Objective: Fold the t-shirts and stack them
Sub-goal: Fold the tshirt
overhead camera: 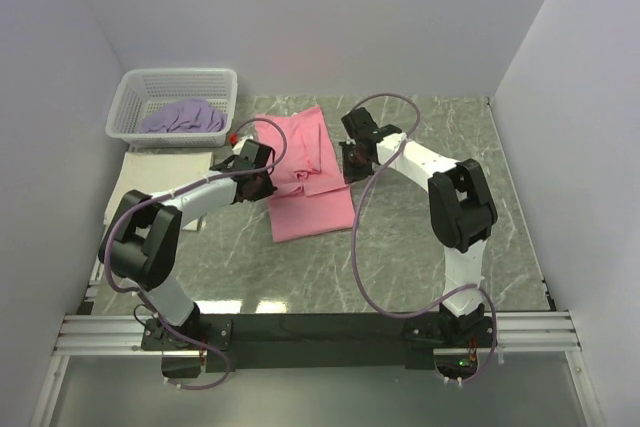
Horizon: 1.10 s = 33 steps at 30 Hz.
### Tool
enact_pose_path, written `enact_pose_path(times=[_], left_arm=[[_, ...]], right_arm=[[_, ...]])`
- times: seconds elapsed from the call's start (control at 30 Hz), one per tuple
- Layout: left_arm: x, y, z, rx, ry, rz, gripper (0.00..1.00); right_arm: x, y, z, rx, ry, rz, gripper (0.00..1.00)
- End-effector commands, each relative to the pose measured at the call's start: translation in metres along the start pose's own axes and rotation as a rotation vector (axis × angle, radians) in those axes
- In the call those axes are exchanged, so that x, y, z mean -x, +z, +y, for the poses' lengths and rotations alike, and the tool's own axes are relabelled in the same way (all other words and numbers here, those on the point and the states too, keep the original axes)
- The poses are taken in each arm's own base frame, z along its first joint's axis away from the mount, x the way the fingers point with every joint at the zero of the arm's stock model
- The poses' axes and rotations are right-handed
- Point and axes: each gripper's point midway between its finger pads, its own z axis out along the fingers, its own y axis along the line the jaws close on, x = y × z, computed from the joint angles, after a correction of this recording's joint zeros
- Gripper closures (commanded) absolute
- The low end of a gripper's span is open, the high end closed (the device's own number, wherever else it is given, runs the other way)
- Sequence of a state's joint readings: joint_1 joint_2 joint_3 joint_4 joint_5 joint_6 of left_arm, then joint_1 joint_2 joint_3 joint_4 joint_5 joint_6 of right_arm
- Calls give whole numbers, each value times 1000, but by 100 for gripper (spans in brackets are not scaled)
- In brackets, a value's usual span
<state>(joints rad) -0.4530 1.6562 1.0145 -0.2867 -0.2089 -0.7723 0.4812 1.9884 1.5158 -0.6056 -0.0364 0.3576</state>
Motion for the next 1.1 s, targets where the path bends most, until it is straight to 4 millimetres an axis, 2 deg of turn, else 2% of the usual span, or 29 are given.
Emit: enact_pose_path(times=[0.0, 0.03, 0.07, 0.2, 0.3, 0.33, 0.4, 0.43, 0.53, 0.6, 0.63, 0.67, 0.83, 0.9, 0.93, 1.03, 1.07], left_arm=[[7, 6, 5, 16, -33, -42, 87], [7, 6, 5, 13, -38, -43, 82], [8, 5, 3, 12, -40, -40, 72], [11, -6, -2, -5, -51, -37, 50], [18, -26, -6, -26, -53, -57, 35], [23, -38, -9, -39, -61, -81, 27], [20, -52, -15, -48, -43, -103, 23], [19, -62, -18, -62, -45, -110, 23], [-6, -77, -33, -119, -21, -79, 26], [-24, -79, -35, -133, -23, -48, 29], [-33, -83, -41, -154, -11, -39, 33], [-42, -80, -39, -152, -8, -24, 35], [-73, -67, -44, -180, 7, 45, 42], [-81, -62, -47, -186, 14, 64, 44], [-91, -56, -46, -170, 31, 91, 49], [-111, -50, -40, -127, 65, 155, 55], [-115, -50, -37, -113, 67, 172, 56]], right_arm=[[31, -7, -2, -11, 0, -85, 89], [32, -8, 0, -7, 0, -92, 84], [34, -12, 1, -3, 3, -102, 74], [40, -30, 4, 15, 17, -145, 59], [43, -50, 10, 41, 21, -190, 57], [40, -53, 15, 56, 16, -196, 56], [34, -63, 25, 98, 0, -218, 57], [31, -65, 29, 113, -9, -223, 57], [20, -63, 45, 160, -30, -218, 61], [17, -56, 52, 171, -42, -206, 63], [16, -53, 56, 189, -43, -194, 64], [15, -46, 59, 194, -44, -180, 65], [6, -34, 67, 248, -32, -147, 66], [-10, -32, 66, 265, -18, -108, 66], [-16, -31, 64, 266, -12, -94, 66], [-45, -27, 51, 245, 31, -40, 66], [-60, -24, 45, 229, 52, -5, 66]])
